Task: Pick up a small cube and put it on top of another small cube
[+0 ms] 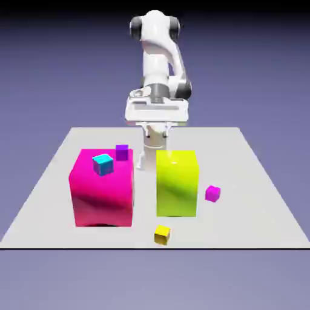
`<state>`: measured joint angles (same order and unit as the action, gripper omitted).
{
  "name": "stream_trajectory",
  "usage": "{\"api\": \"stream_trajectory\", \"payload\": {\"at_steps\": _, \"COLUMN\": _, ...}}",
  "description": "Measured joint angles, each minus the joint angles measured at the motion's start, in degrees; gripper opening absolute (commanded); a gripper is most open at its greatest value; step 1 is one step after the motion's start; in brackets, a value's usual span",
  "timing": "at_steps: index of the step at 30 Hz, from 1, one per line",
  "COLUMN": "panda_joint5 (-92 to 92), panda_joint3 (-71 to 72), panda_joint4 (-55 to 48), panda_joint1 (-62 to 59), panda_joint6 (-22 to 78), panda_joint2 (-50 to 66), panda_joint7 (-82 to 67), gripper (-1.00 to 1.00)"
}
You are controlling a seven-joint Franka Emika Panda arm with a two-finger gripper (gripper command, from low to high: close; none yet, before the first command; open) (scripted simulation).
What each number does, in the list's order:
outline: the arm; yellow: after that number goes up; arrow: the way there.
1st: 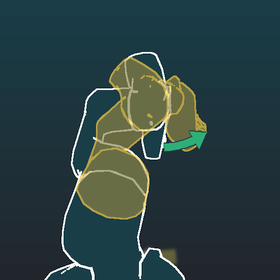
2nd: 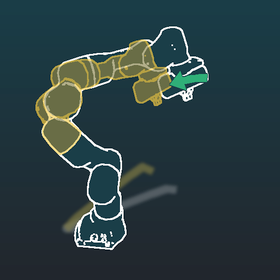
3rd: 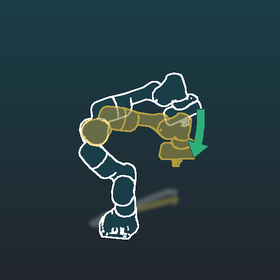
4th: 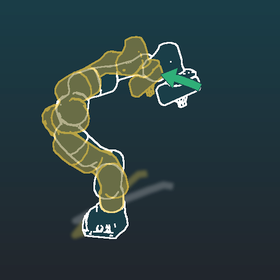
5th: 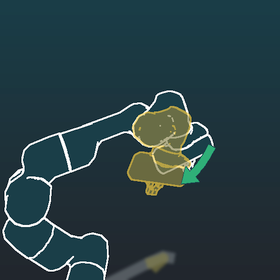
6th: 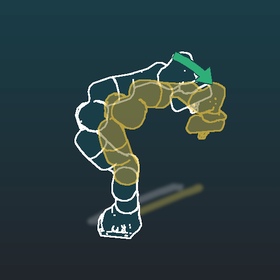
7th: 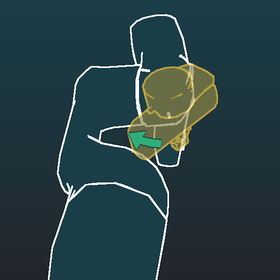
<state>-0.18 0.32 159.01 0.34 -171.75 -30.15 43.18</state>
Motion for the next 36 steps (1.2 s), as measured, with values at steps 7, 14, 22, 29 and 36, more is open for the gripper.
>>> {"api": "stream_trajectory", "payload": {"at_steps": 7, "panda_joint5": -1.0, "panda_joint3": 1.9, "panda_joint4": -11.6, "panda_joint1": -2.0, "panda_joint6": 13.1, "panda_joint2": 14.5, "panda_joint7": 4.2, "gripper": 0.00}}
{"api": "stream_trajectory", "payload": {"at_steps": 14, "panda_joint5": -2.1, "panda_joint3": 3.7, "panda_joint4": -23.2, "panda_joint1": -4.1, "panda_joint6": 26.1, "panda_joint2": 29.1, "panda_joint7": 8.4, "gripper": 0.00}}
{"api": "stream_trajectory", "payload": {"at_steps": 22, "panda_joint5": -3.3, "panda_joint3": 5.8, "panda_joint4": -36.4, "panda_joint1": -6.4, "panda_joint6": 41.1, "panda_joint2": 45.7, "panda_joint7": 13.1, "gripper": 0.00}}
{"api": "stream_trajectory", "payload": {"at_steps": 29, "panda_joint5": -4.3, "panda_joint3": 7.7, "panda_joint4": -48.0, "panda_joint1": -8.4, "panda_joint6": 54.2, "panda_joint2": 60.2, "panda_joint7": 17.3, "gripper": 0.00}}
{"api": "stream_trajectory", "payload": {"at_steps": 36, "panda_joint5": -4.4, "panda_joint3": 7.9, "panda_joint4": -46.6, "panda_joint1": -8.1, "panda_joint6": 47.9, "panda_joint2": 67.9, "panda_joint7": 17.9, "gripper": -1.00}}
